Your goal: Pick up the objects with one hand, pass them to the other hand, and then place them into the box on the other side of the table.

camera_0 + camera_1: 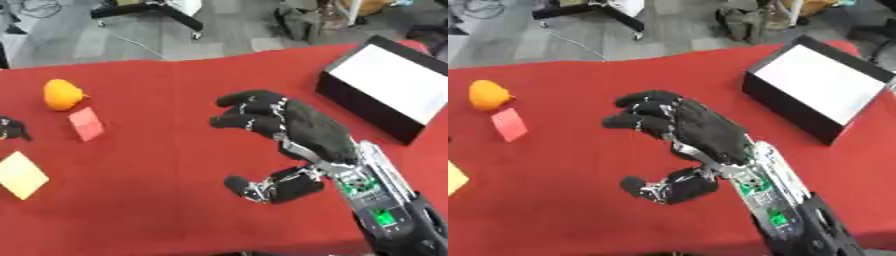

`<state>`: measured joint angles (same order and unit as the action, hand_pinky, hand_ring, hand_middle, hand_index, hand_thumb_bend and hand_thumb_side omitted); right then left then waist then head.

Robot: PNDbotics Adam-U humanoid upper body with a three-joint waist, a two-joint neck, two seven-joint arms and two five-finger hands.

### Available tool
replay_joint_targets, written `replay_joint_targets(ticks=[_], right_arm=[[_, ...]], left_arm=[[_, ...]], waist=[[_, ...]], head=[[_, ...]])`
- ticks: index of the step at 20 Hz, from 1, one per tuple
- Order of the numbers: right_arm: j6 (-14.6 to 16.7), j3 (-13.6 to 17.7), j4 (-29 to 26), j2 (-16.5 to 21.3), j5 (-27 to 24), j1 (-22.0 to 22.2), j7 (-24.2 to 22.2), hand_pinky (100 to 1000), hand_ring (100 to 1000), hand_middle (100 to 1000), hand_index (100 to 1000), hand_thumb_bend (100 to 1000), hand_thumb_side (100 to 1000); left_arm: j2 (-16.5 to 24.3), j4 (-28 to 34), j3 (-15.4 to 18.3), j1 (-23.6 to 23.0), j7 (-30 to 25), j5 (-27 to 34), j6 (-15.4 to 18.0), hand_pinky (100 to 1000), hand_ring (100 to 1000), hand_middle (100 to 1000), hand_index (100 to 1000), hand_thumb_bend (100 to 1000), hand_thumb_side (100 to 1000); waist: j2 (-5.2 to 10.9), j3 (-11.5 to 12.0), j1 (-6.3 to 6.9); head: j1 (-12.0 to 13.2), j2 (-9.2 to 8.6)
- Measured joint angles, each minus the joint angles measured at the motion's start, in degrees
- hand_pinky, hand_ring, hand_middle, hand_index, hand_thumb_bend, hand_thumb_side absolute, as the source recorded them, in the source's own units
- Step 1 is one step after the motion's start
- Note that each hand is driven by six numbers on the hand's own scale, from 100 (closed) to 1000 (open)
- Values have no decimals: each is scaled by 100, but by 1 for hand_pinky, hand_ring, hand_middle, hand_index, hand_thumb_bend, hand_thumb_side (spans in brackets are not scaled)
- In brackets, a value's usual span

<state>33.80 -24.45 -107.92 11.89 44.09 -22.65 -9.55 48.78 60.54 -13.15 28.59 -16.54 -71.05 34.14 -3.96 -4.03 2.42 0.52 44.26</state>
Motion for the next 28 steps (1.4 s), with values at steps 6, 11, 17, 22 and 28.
replay_joint_targets(ticks=[6,11,17,22,28], right_arm=[[0,0,0,-2,-2,-1,-1,838,867,683,891,286,354],[-1,1,0,-3,-3,-1,-1,839,867,683,891,280,357],[1,0,2,-4,-3,-4,-3,839,868,687,893,281,356],[53,-69,5,-3,-35,-100,-55,841,871,704,900,310,355],[151,-247,-14,8,-102,-552,-150,855,884,776,933,376,346]], left_arm=[[-164,-219,-1,55,173,-167,93,861,774,713,794,702,140],[-218,-258,2,53,161,-54,138,839,708,568,674,649,116],[-138,291,48,-7,-131,553,20,825,686,531,639,531,176],[-83,1117,212,29,-569,1938,-327,794,664,537,624,510,121],[-439,1742,208,244,-1309,4472,-953,734,655,552,604,354,220]], waist=[[0,-5,-5],[-1,-13,-8],[-1,-6,-8],[0,23,-16],[25,42,-46]], head=[[46,0],[54,0],[68,0],[42,0],[-35,0]])
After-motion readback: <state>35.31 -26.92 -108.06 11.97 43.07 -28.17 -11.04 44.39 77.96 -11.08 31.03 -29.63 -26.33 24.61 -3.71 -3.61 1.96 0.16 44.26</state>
